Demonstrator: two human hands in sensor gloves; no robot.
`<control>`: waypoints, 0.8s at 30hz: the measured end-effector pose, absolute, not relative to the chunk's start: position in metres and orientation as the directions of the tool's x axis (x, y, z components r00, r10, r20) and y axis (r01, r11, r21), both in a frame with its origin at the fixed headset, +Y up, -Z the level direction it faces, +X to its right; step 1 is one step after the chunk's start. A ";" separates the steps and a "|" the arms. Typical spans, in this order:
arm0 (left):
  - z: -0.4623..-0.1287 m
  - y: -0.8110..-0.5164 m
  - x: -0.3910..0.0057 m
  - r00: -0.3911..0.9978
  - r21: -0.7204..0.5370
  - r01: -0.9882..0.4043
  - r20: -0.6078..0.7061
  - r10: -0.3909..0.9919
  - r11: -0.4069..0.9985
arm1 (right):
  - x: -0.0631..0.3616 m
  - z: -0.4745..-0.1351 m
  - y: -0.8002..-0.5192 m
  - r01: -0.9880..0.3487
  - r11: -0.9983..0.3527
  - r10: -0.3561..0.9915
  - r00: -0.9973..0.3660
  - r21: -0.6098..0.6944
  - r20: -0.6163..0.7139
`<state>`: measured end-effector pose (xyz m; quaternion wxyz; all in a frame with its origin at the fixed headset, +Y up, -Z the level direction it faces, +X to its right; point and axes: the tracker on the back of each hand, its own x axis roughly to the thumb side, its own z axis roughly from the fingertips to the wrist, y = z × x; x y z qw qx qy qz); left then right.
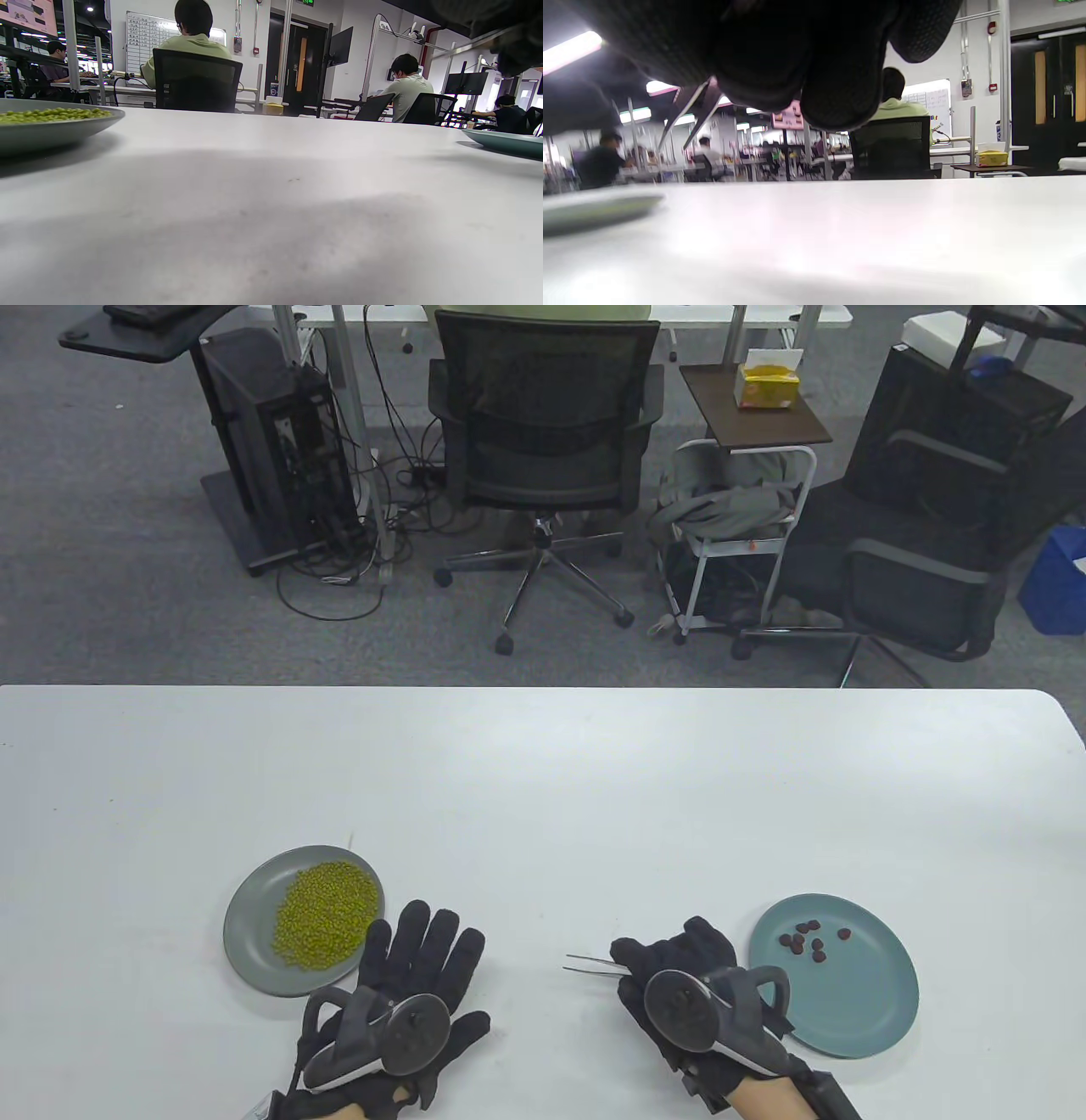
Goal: Pick cranberries with tweezers into plate
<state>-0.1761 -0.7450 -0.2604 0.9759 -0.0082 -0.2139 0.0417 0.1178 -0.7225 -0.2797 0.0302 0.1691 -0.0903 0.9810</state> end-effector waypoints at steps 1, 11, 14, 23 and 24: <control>-0.260 -0.746 -0.177 0.906 -0.032 -0.081 0.415 0.087 0.996 | 0.114 -0.281 -0.722 -0.038 -0.984 -0.023 -0.942 -0.173 0.336; -0.258 -0.750 -0.175 0.896 -0.045 -0.095 0.432 0.105 0.994 | 0.081 -0.363 -0.718 0.082 -0.996 -0.087 -0.982 -0.035 0.169; -0.258 -0.751 -0.177 0.896 -0.052 -0.096 0.430 0.109 0.994 | 0.071 -0.383 -0.729 0.092 -0.996 -0.090 -0.987 0.008 0.134; -0.258 -0.750 -0.179 0.898 -0.054 -0.115 0.421 0.127 0.992 | 0.044 -0.409 -0.764 0.324 -0.946 -0.320 -0.939 0.007 0.128; -0.259 -0.751 -0.179 0.898 -0.057 -0.113 0.421 0.127 0.992 | 0.044 -0.411 -0.767 0.336 -0.942 -0.333 -0.935 0.009 0.122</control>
